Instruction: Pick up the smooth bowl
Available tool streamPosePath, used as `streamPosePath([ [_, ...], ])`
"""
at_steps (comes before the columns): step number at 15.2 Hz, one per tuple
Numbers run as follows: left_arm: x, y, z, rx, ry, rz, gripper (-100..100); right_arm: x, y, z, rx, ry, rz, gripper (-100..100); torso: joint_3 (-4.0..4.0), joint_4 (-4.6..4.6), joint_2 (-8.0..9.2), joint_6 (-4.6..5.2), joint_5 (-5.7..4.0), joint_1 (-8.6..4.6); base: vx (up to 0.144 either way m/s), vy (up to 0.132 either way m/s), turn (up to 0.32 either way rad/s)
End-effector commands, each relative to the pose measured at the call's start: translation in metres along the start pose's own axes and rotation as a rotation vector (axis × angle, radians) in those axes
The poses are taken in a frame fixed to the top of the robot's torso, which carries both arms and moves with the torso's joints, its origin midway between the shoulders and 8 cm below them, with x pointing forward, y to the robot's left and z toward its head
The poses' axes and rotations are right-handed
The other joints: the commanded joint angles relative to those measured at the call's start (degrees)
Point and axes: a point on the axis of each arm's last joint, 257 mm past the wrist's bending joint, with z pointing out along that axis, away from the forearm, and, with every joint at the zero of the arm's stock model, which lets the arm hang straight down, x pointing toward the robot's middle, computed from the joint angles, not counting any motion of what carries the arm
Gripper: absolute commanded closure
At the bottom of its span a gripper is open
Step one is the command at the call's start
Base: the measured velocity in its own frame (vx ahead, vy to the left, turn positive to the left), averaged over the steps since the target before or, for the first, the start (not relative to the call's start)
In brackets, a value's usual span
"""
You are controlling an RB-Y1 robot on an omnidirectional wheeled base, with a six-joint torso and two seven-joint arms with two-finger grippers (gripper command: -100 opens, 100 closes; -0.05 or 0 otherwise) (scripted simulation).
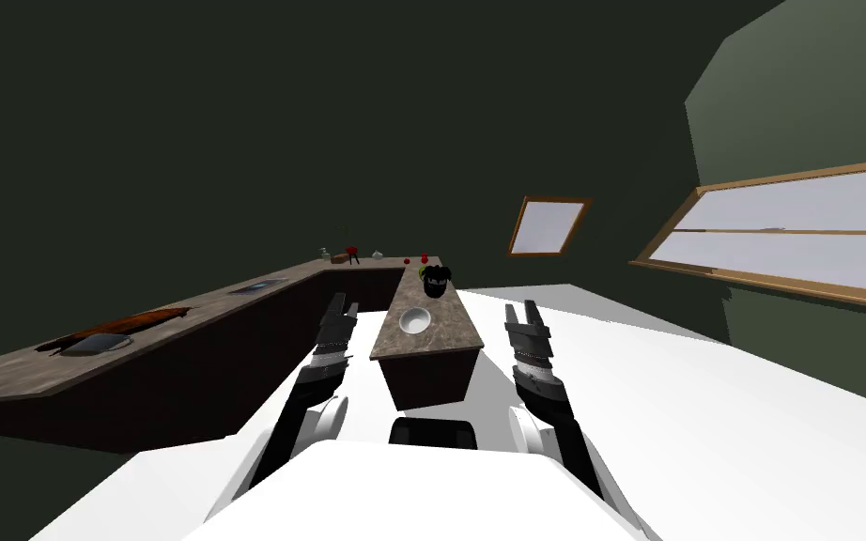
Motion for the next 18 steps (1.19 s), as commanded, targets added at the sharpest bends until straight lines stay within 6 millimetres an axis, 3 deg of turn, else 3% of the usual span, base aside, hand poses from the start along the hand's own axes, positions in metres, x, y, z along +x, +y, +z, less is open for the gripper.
streamPosePath([
  [1, 0.002, 0.003, 0.001, -0.009, 0.030, 0.014, -100, 0.000, 0.000, 0.000, 0.000, 0.000, 0.000, 0, 0.00, 0.00, 0.00, 0.00, 0.00, 0.00, -0.001, -0.003, -0.031],
  [18, -0.007, 0.083, 0.003, -0.284, 0.177, 0.110, -100, 0.000, 0.000, 0.000, 0.000, 0.000, 0.000, 0, 0.02, 0.01, 0.04, 0.00, -0.01, -0.05, -0.010, -0.014, -0.085],
])
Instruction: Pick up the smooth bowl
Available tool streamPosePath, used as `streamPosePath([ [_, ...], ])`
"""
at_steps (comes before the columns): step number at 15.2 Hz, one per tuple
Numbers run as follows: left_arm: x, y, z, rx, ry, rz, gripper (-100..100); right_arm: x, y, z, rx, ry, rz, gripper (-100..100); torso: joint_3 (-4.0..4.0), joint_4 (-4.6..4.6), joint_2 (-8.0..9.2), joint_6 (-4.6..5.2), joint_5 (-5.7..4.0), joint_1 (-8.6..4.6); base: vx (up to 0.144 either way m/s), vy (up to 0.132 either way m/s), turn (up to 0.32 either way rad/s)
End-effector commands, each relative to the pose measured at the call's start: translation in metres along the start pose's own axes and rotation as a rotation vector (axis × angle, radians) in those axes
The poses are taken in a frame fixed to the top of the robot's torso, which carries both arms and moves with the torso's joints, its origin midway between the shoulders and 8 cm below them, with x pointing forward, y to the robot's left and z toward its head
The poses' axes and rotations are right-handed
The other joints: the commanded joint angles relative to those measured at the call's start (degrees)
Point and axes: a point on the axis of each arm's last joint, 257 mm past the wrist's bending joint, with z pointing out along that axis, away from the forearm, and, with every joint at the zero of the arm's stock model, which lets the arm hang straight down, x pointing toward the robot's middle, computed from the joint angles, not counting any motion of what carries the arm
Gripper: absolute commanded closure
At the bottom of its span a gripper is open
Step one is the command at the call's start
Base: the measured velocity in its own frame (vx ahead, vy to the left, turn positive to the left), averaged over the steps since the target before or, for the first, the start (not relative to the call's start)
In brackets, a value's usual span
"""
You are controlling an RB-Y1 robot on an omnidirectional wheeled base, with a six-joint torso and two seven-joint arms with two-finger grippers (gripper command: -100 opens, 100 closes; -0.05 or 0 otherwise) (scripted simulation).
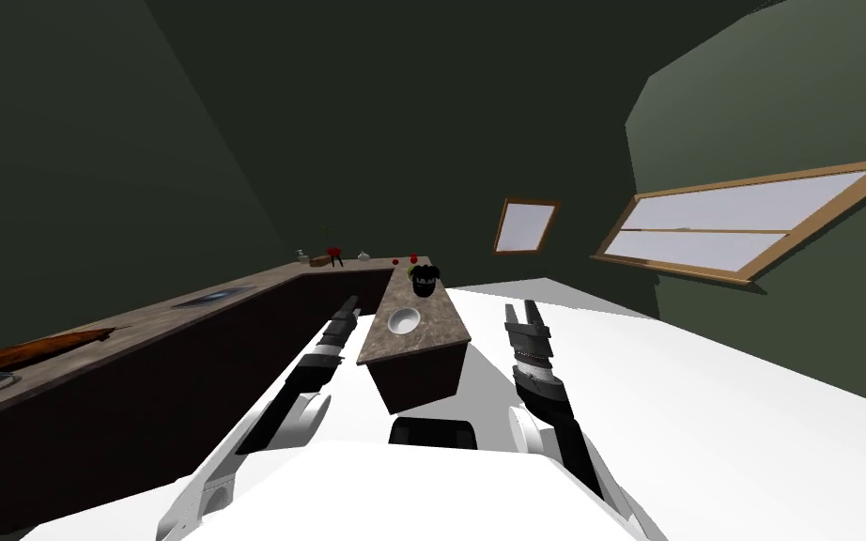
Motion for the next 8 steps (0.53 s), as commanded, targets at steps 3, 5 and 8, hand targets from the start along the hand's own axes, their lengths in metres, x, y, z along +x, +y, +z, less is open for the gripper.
streamPosePath([
  [3, -0.005, 0.022, 0.002, -0.082, 0.014, 0.012, -100, 0.000, 0.000, 0.000, 0.000, 0.000, 0.000, 0, 0.00, 0.00, 0.00, 0.00, 0.00, 0.00, -0.009, -0.015, -0.105],
  [5, -0.008, 0.031, 0.003, -0.112, 0.020, 0.017, -100, 0.000, 0.000, 0.000, 0.000, 0.000, 0.000, 0, 0.00, 0.00, 0.00, -0.01, 0.00, 0.00, -0.008, -0.014, -0.070],
  [8, -0.012, 0.044, 0.004, -0.163, 0.025, 0.022, -100, 0.000, 0.000, 0.000, 0.000, 0.000, 0.000, 0, 0.00, 0.00, 0.00, -0.02, 0.00, 0.00, -0.009, -0.015, -0.086],
])
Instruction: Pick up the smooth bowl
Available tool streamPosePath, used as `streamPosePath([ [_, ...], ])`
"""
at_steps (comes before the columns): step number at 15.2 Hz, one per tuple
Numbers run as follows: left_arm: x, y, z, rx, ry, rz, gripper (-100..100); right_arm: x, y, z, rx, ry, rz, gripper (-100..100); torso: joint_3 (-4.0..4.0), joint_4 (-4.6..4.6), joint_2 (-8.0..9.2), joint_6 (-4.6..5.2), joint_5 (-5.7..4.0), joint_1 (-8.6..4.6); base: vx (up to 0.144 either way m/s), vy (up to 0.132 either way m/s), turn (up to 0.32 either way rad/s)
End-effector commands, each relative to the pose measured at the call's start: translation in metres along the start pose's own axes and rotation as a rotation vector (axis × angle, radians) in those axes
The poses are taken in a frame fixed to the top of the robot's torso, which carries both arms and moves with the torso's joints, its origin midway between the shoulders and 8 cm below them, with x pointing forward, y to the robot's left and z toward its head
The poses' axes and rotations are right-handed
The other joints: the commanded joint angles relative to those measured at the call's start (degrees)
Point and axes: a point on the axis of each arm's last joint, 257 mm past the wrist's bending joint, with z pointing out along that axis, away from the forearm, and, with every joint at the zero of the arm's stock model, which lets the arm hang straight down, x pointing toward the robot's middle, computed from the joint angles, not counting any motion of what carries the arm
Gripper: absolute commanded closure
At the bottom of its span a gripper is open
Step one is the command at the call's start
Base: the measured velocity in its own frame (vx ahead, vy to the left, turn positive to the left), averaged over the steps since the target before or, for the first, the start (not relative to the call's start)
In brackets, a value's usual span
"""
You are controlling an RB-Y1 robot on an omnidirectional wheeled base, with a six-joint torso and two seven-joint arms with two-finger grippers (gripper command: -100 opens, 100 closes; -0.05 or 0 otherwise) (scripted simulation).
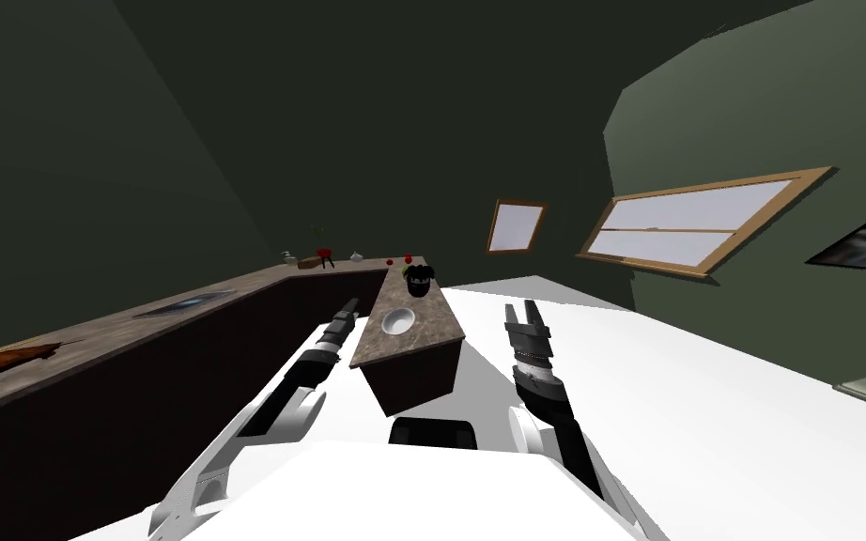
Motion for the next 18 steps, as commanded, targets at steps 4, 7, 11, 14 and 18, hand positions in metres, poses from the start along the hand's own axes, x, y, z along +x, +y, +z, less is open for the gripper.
streamPosePath([
  [4, -0.006, 0.025, 0.002, -0.095, 0.008, 0.008, -100, 0.000, 0.000, 0.000, 0.000, 0.000, 0.000, 0, 0.00, 0.00, -0.01, 0.00, 0.00, 0.00, -0.008, -0.015, -0.094],
  [7, -0.010, 0.038, 0.003, -0.147, 0.011, 0.011, -100, 0.000, 0.000, 0.000, 0.000, 0.000, 0.000, 0, 0.00, 0.00, 0.00, 0.00, 0.00, 0.01, -0.009, -0.015, -0.091],
  [11, -0.014, 0.052, 0.003, -0.203, 0.013, 0.014, -100, 0.000, 0.000, 0.000, 0.000, 0.000, 0.000, 0, 0.00, 0.00, 0.00, -0.01, 0.00, 0.00, -0.007, -0.015, -0.075],
  [14, -0.019, 0.066, 0.002, -0.257, 0.014, 0.016, -100, 0.000, 0.000, 0.000, 0.000, 0.000, 0.000, 0, 0.00, 0.00, 0.00, -0.01, 0.00, 0.00, -0.008, -0.016, -0.091],
  [18, -0.028, 0.086, 0.001, -0.340, 0.014, 0.017, -100, 0.000, 0.000, 0.000, 0.000, 0.000, 0.000, 0, 0.00, 0.00, -0.01, -0.02, 0.00, -0.01, -0.007, -0.018, -0.096],
])
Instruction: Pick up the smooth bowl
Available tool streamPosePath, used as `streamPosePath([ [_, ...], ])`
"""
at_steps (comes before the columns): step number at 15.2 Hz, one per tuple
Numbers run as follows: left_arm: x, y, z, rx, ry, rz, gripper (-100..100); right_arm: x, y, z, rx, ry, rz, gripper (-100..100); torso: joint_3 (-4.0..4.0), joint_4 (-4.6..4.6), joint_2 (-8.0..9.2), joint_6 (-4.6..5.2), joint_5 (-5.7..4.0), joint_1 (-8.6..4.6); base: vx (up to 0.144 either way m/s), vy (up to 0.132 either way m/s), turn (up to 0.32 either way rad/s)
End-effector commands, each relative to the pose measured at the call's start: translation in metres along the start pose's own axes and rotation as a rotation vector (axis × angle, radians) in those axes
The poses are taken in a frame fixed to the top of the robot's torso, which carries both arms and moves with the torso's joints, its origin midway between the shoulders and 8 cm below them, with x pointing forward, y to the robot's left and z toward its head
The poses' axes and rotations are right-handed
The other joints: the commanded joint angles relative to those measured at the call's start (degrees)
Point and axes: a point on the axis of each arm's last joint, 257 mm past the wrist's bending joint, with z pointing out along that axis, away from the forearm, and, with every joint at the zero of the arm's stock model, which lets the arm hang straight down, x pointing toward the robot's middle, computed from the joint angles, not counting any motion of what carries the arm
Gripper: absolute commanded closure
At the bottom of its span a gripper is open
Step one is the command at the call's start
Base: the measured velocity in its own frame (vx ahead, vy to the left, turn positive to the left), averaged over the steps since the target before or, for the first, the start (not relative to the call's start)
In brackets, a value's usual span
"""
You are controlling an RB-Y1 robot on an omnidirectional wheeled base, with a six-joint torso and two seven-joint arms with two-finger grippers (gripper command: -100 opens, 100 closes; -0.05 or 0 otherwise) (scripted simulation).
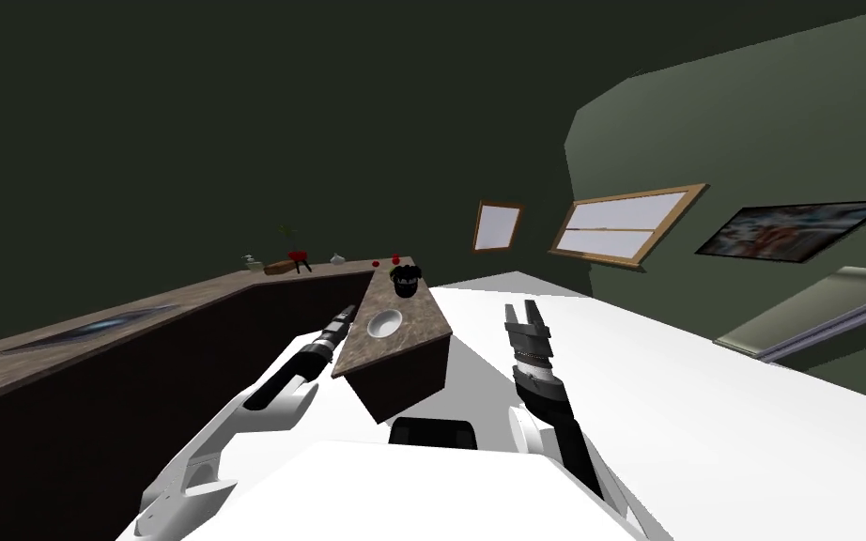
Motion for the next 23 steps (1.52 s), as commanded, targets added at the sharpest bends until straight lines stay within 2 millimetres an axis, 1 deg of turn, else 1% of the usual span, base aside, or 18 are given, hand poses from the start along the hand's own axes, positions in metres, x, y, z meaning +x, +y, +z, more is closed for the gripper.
streamPosePath([
  [1, -0.003, 0.013, 0.002, -0.051, 0.000, -0.001, -100, 0.000, 0.000, 0.000, 0.000, 0.000, 0.000, 0, 0.00, 0.00, 0.00, 0.00, 0.00, 0.00, -0.010, -0.018, -0.129],
  [2, -0.003, 0.015, 0.002, -0.057, 0.001, -0.001, -100, 0.000, 0.000, 0.000, 0.000, 0.000, 0.000, 0, 0.00, 0.00, 0.01, 0.00, 0.00, 0.00, -0.009, -0.012, -0.055],
  [3, -0.008, 0.022, 0.004, -0.087, 0.000, -0.002, -100, 0.000, 0.000, 0.000, 0.000, 0.000, 0.000, 0, 0.00, 0.00, 0.01, -0.01, 0.00, 0.01, -0.009, -0.021, -0.135],
  [4, -0.008, 0.027, 0.003, -0.108, 0.000, -0.002, -100, 0.000, 0.000, 0.000, 0.000, 0.000, 0.000, 0, 0.00, 0.00, 0.00, 0.01, 0.00, -0.01, -0.008, -0.021, -0.125],
  [5, -0.008, 0.028, 0.003, -0.112, 0.000, -0.002, -100, 0.000, 0.000, 0.000, 0.000, 0.000, 0.000, 0, 0.00, 0.00, 0.00, -0.01, 0.00, -0.01, -0.005, -0.013, -0.031],
  [6, -0.013, 0.034, 0.004, -0.139, -0.001, -0.004, -100, 0.000, 0.000, 0.000, 0.000, 0.000, 0.000, 0, 0.00, 0.00, 0.00, -0.02, 0.00, 0.00, -0.004, -0.020, -0.114],
  [8, -0.012, 0.041, 0.003, -0.167, 0.000, -0.004, -100, 0.000, 0.000, 0.000, 0.000, 0.000, 0.000, 0, 0.00, 0.00, 0.00, -0.01, 0.00, -0.02, -0.005, -0.017, -0.080],
  [9, -0.017, 0.045, 0.005, -0.186, -0.002, -0.007, -100, 0.000, 0.000, 0.000, 0.000, 0.000, 0.000, 0, 0.00, 0.00, 0.00, -0.02, 0.00, 0.00, -0.006, -0.019, -0.103],
  [11, -0.017, 0.054, 0.003, -0.222, -0.001, -0.007, -100, 0.000, 0.000, 0.000, 0.000, 0.000, 0.000, 0, 0.00, 0.00, 0.00, 0.00, 0.00, -0.02, -0.007, -0.016, -0.098],
  [12, -0.021, 0.059, 0.003, -0.245, -0.003, -0.011, -100, 0.000, 0.000, 0.000, 0.000, 0.000, 0.000, 0, 0.00, 0.00, 0.00, -0.02, 0.00, 0.00, -0.007, -0.019, -0.143],
  [14, -0.021, 0.066, 0.001, -0.277, -0.002, -0.011, -100, 0.000, 0.000, 0.000, 0.000, 0.000, 0.000, 0, 0.00, 0.00, 0.00, 0.00, 0.00, -0.01, -0.006, -0.016, -0.072],
  [15, -0.025, 0.071, 0.002, -0.300, -0.004, -0.015, -100, 0.000, 0.000, 0.000, 0.000, 0.000, 0.000, 0, 0.00, 0.00, 0.00, -0.03, 0.00, 0.00, -0.004, -0.020, -0.088],
  [17, -0.025, 0.078, -0.001, -0.330, -0.003, -0.015, -100, 0.000, 0.000, 0.000, 0.000, 0.000, 0.000, 0, 0.00, 0.00, -0.01, 0.00, 0.00, -0.01, -0.004, -0.017, -0.089],
  [18, -0.029, 0.083, -0.001, -0.355, -0.005, -0.020, -100, 0.000, 0.000, 0.000, 0.000, 0.000, 0.000, 0, 0.00, 0.00, 0.00, -0.02, 0.00, 0.00, -0.008, -0.018, -0.107],
  [22, -0.032, 0.100, -0.007, -0.432, -0.004, -0.027, -100, 0.000, 0.000, 0.000, 0.000, 0.000, 0.000, 0, 0.00, 0.00, 0.00, 0.00, 0.00, -0.01, -0.006, -0.018, -0.100],
  [23, -0.032, 0.101, -0.007, -0.435, -0.004, -0.027, -100, 0.000, 0.000, 0.000, 0.000, 0.000, 0.000, 0, 0.00, 0.00, 0.01, -0.01, 0.00, -0.01, -0.003, -0.013, -0.033],
])
